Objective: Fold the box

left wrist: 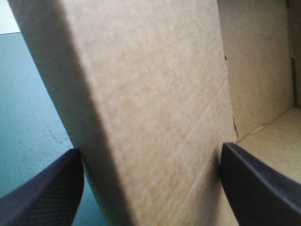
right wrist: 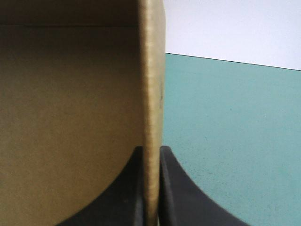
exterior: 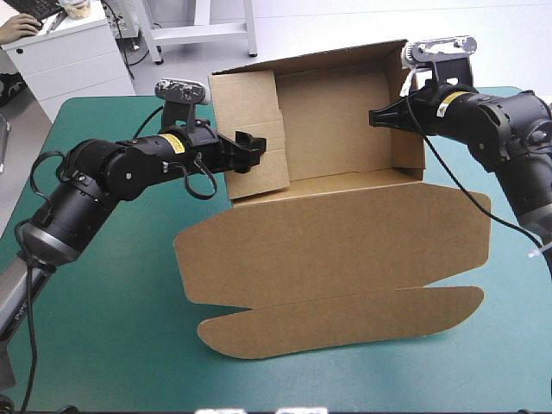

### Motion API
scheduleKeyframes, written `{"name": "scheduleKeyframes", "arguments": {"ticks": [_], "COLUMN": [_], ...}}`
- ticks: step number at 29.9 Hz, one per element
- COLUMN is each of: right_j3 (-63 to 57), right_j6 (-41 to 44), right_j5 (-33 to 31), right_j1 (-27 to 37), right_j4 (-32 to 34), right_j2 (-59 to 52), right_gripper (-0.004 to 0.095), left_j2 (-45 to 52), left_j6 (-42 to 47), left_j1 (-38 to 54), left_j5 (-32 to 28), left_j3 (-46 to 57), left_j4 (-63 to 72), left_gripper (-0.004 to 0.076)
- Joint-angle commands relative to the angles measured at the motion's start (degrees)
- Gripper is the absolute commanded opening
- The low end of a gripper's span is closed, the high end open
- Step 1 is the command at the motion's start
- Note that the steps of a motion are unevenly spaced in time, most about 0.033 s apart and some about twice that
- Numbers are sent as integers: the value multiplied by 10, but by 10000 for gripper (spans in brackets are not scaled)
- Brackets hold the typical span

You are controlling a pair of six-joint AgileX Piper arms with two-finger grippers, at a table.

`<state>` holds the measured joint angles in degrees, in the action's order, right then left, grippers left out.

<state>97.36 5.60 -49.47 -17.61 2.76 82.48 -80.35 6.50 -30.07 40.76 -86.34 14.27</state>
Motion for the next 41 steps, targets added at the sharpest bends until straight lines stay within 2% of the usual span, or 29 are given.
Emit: {"name": "scheduleKeyframes", "arguments": {"ticks": [1, 5, 14, 19, 28, 41], "right_j3": [16, 16, 16, 16, 16, 16], "right_j6": [9, 9, 5, -1, -24, -30], "right_j5": [53, 49, 36, 14, -96, -175], "right_j1": [-1, -1, -1, -1, -1, -1], "right_j4": [-14, -14, -47, -57, -72, -77], "right_j2": [-22, -18, -2, 7, 69, 171], "right_gripper": [-4, -4, -5, -5, -5, -5], "left_j2": [11, 11, 1, -14, -63, -144], "left_j6": [71, 115, 126, 123, 123, 123], "left_j1": [-22, -30, -30, -30, -30, -30], "left_j5": [-28, -33, -35, -29, 25, 115], "left_j3": [-28, -28, -28, -28, -28, -28], "left_j4": [-76, -106, -79, -79, -111, -161], "left_gripper": [528, 443, 110, -10, -9, -9]}}
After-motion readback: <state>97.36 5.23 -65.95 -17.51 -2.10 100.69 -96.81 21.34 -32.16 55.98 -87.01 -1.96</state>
